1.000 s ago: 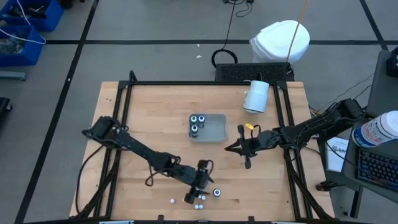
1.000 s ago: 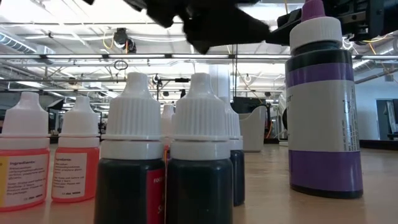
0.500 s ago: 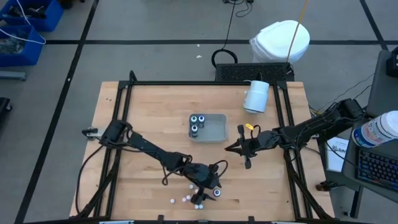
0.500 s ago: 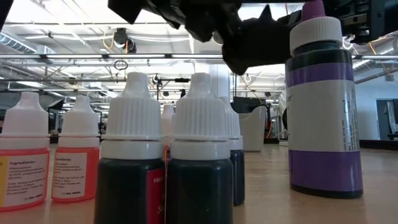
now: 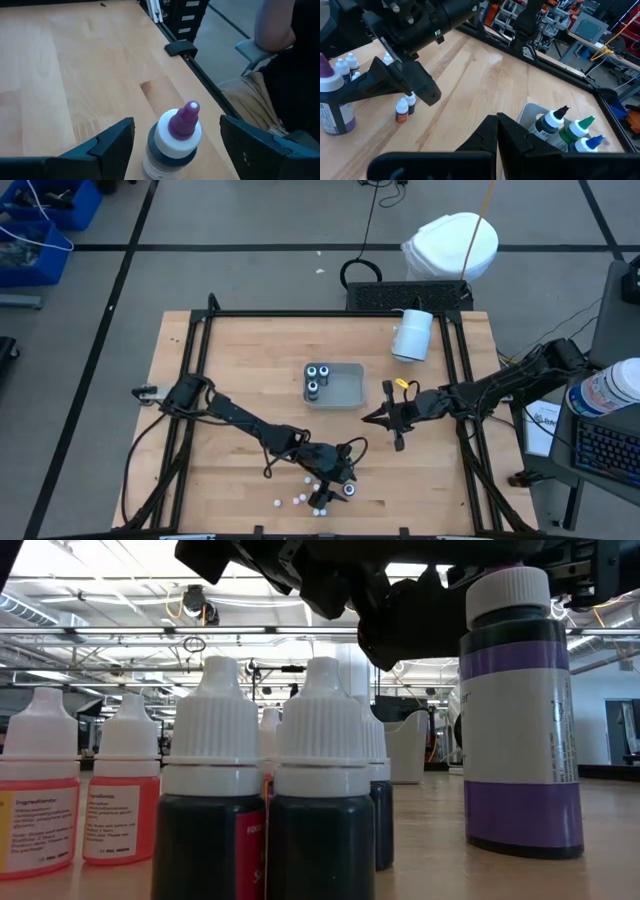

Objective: Pick & Place food coloring
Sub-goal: Put the large violet food coloring bottle into the gray bin

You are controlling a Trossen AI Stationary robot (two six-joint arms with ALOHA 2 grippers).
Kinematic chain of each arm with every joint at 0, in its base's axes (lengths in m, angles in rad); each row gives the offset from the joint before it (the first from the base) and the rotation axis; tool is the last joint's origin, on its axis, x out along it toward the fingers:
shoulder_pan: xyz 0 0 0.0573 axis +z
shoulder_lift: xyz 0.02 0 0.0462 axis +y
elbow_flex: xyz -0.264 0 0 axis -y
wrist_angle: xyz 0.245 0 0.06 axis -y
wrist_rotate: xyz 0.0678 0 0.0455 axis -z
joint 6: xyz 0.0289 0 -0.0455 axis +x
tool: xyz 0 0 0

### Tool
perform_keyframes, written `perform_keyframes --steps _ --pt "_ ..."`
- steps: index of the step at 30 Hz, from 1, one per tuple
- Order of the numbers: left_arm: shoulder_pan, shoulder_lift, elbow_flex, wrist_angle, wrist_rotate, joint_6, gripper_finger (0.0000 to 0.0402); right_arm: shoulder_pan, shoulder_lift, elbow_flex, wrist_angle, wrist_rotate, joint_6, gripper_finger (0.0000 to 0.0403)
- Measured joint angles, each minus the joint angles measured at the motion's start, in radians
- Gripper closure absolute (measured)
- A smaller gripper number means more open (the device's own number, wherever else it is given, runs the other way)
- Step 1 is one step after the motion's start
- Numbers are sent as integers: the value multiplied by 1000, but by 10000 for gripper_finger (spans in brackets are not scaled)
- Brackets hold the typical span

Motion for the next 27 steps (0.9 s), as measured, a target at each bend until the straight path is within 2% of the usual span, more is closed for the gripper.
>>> perform_keyframes --steps 23,27 --pt "7 28 0 38 60 -7 106 0 0 0 7 0 -1 401" --pt "7 28 0 38 59 -7 124 0 0 0 6 0 -5 401"
